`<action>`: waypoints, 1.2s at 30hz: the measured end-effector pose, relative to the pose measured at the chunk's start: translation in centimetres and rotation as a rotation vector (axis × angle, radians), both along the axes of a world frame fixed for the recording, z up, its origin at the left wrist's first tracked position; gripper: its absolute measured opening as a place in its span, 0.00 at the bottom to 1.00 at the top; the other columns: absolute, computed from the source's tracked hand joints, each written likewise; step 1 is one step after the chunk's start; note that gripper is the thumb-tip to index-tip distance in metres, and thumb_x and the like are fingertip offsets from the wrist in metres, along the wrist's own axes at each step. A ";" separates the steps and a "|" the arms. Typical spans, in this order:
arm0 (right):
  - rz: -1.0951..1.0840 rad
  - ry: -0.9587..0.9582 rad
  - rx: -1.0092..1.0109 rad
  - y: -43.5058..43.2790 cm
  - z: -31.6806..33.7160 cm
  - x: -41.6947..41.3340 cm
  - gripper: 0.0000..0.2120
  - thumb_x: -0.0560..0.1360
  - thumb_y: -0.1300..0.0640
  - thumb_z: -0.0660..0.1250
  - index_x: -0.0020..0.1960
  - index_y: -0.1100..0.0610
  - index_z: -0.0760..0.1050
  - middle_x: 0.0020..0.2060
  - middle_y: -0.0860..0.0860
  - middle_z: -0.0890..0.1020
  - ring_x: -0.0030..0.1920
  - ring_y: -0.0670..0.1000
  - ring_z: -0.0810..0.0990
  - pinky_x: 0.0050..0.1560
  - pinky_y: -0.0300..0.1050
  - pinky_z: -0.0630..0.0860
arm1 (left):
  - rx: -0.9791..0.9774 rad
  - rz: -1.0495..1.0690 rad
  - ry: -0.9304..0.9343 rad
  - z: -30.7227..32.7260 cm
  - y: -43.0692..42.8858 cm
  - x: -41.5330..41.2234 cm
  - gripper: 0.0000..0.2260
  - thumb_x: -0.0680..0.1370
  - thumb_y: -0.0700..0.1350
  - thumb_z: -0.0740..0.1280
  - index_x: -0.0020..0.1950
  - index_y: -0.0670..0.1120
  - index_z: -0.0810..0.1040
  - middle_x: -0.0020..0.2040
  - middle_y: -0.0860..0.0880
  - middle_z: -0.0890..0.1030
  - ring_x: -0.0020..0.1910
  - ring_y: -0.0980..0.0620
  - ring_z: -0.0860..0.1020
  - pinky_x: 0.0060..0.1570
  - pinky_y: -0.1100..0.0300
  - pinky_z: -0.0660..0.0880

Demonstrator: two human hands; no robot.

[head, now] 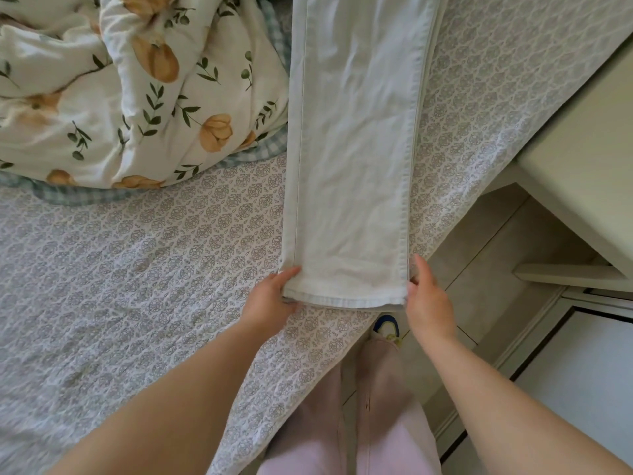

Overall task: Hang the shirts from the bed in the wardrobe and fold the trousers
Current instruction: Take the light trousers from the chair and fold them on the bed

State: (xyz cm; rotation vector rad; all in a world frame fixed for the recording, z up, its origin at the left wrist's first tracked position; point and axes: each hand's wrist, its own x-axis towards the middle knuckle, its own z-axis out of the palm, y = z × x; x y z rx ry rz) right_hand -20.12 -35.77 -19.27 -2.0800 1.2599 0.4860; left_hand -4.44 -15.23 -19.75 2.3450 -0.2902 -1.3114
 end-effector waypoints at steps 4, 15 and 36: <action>0.283 -0.007 -0.180 -0.3 -0.1 -2.4 0.42 0.69 0.74 0.64 0.75 0.46 0.56 0.68 0.58 0.65 0.57 0.58 0.73 0.53 0.52 0.74 | 0.046 -0.190 -0.200 -0.2 0.3 -0.1 0.26 0.77 0.39 0.67 0.72 0.57 0.66 0.67 0.51 0.71 0.57 0.48 0.76 0.52 0.59 0.76; 0.794 -0.084 -0.292 -1.8 1.4 0.7 0.21 0.57 0.49 0.79 0.48 0.53 0.81 0.58 0.55 0.79 0.59 0.61 0.76 0.60 0.58 0.70 | -0.002 -0.165 -0.351 0.5 -0.3 2.1 0.10 0.75 0.53 0.69 0.52 0.50 0.83 0.53 0.53 0.70 0.52 0.51 0.67 0.46 0.59 0.67; -0.241 -0.495 0.305 -14.0 3.5 16.0 0.06 0.71 0.52 0.72 0.45 0.46 0.75 0.37 0.39 0.79 0.35 0.37 0.77 0.30 0.26 0.70 | -0.247 0.562 -0.168 2.6 -13.3 14.2 0.14 0.79 0.59 0.60 0.51 0.50 0.77 0.44 0.53 0.79 0.42 0.53 0.76 0.37 0.57 0.73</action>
